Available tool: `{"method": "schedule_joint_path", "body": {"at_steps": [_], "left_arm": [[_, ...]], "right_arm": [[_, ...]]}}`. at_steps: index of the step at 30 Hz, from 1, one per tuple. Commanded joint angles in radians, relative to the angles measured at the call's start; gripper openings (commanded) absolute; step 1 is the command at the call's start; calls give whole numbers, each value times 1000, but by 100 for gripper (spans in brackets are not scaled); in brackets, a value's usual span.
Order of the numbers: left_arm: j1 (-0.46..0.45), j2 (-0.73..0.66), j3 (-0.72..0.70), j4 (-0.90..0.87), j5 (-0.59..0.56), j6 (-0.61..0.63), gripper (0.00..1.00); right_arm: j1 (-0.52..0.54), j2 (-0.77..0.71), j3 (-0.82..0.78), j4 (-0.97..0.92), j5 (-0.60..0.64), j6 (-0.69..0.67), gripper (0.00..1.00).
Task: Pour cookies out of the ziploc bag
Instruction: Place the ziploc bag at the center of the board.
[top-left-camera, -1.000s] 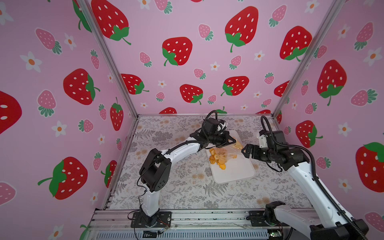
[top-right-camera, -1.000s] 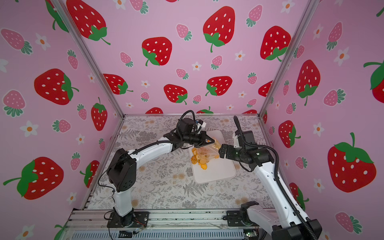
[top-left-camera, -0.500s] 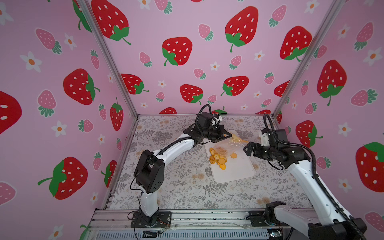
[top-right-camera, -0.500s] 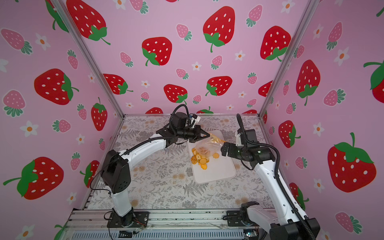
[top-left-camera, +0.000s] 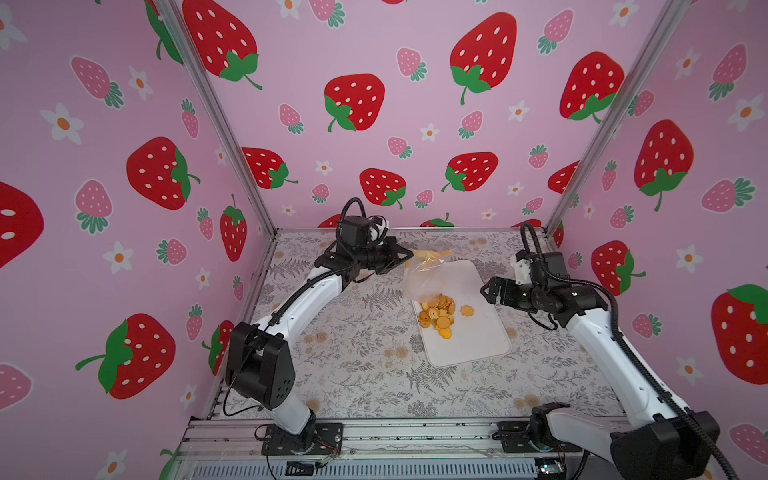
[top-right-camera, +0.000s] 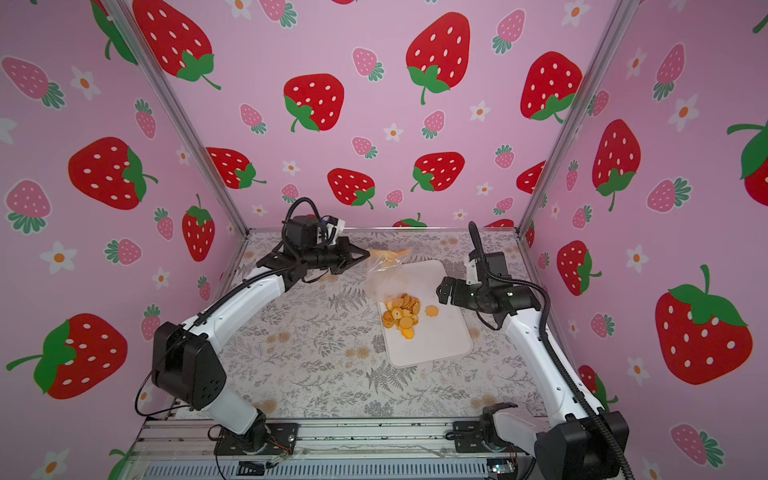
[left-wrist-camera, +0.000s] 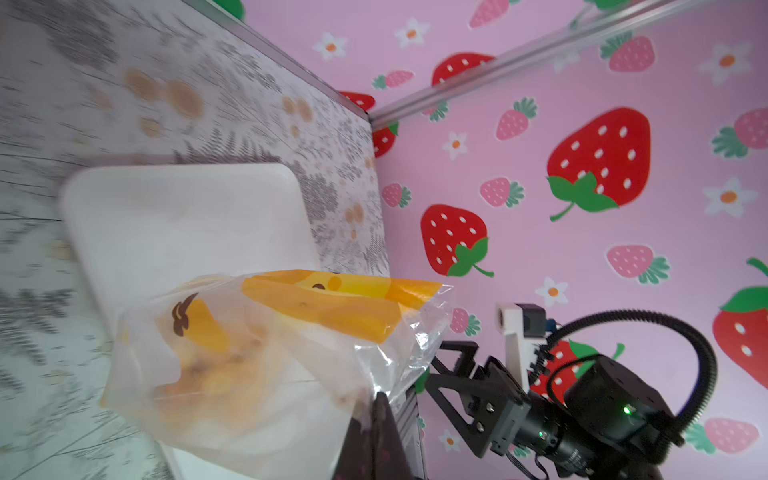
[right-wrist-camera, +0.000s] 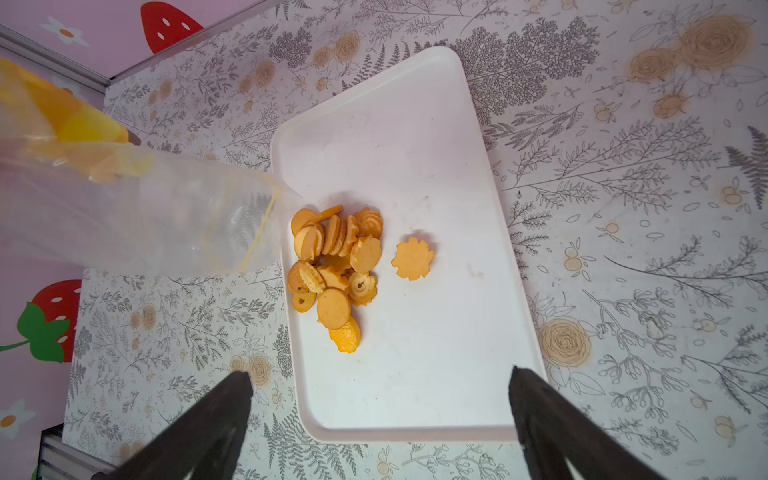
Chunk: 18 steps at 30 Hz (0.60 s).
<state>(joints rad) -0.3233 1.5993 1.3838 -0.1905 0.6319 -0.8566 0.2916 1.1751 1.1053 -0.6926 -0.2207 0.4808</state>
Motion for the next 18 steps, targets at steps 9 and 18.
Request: {"method": "schedule_joint_path", "body": {"at_steps": [9, 18], "left_arm": [[113, -158, -269, -55, -235, 244, 0], [-49, -287, -601, -30, -556, 153, 99]], "right_arm": [[-6, -15, -58, 106, -43, 4, 99], [-6, -133, -183, 234, 106, -26, 99]]}}
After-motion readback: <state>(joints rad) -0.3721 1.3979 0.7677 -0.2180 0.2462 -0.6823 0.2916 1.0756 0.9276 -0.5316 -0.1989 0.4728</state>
